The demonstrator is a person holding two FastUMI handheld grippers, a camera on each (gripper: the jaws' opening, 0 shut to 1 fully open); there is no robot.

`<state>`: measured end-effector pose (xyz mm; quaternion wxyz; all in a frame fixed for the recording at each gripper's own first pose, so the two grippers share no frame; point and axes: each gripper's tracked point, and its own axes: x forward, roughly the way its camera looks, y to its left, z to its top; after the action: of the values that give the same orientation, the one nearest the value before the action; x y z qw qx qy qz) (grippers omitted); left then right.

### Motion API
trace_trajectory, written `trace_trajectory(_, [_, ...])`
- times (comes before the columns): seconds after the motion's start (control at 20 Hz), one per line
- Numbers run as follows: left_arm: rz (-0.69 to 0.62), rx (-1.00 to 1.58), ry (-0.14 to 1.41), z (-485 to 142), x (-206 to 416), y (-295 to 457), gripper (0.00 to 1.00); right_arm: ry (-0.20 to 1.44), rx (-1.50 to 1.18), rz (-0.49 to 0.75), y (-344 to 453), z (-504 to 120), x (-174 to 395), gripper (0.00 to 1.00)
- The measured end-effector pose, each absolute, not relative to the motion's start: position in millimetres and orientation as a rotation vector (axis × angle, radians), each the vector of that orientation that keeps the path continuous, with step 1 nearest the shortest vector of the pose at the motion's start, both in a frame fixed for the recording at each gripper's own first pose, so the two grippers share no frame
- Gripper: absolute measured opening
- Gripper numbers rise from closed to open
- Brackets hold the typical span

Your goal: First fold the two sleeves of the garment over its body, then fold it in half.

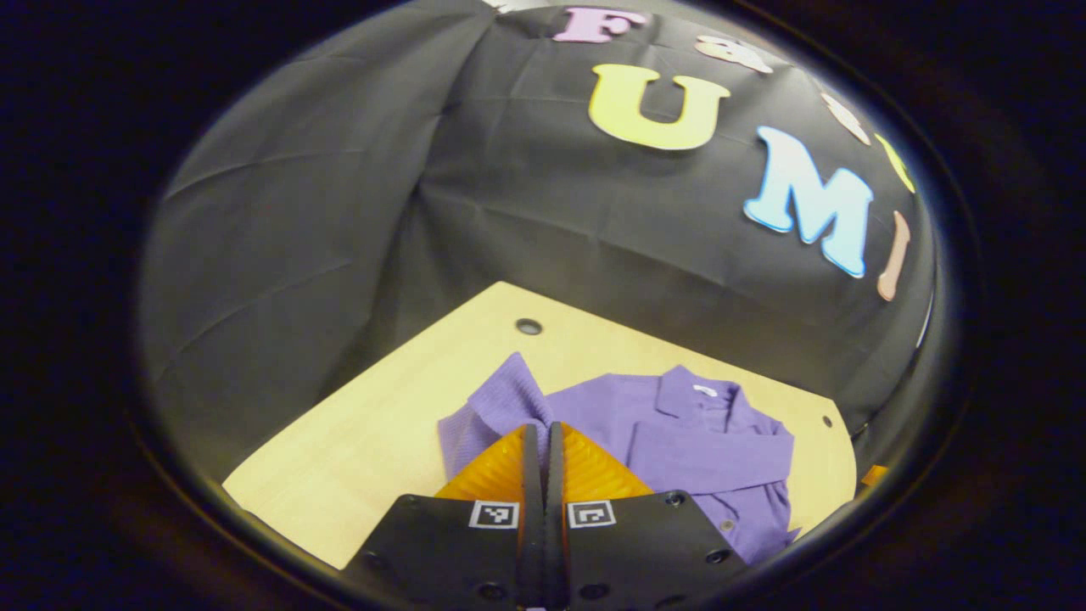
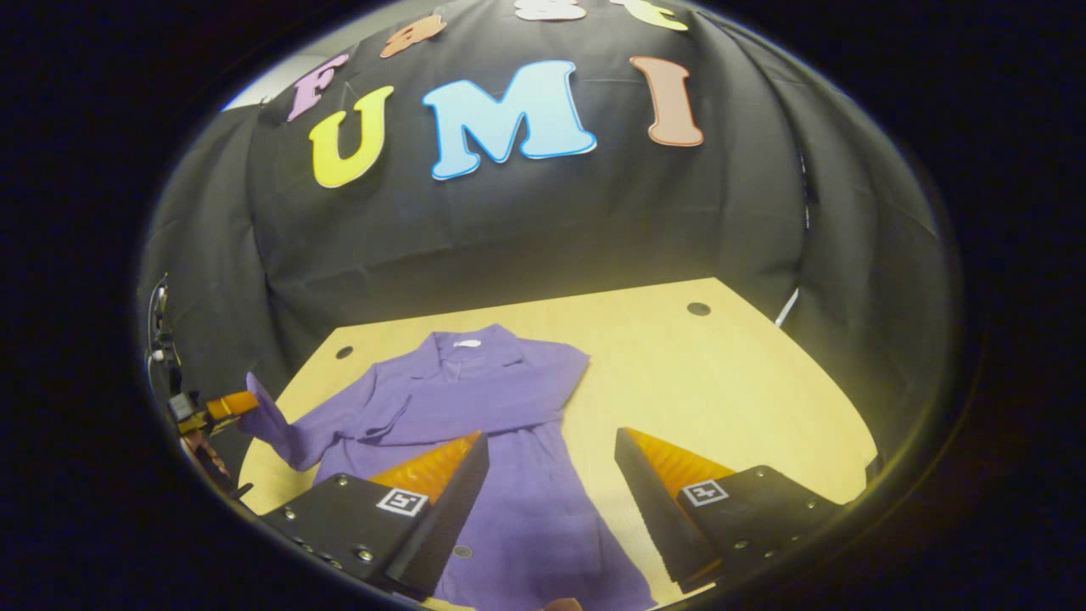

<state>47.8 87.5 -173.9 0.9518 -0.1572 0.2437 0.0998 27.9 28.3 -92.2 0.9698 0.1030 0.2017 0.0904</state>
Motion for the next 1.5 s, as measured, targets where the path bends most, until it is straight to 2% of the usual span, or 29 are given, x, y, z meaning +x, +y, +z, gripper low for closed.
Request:
trace_trajectory(0.4, [0.016, -0.344, 0.501, -166, 97, -26, 0.07, 0.419, 0.222, 0.131, -25, -103, 36, 0.93])
trace_trajectory(0.95, [-0.173, -0.292, 0.525, -176, 136, -161, 0.07, 0.443, 0.227, 0.147, -61, -120, 38, 0.93])
trace_trajectory(1.5, [-0.298, -0.179, 0.592, -210, 143, -237, 0.07, 0.443, 0.207, 0.127, -88, -131, 28, 0.93])
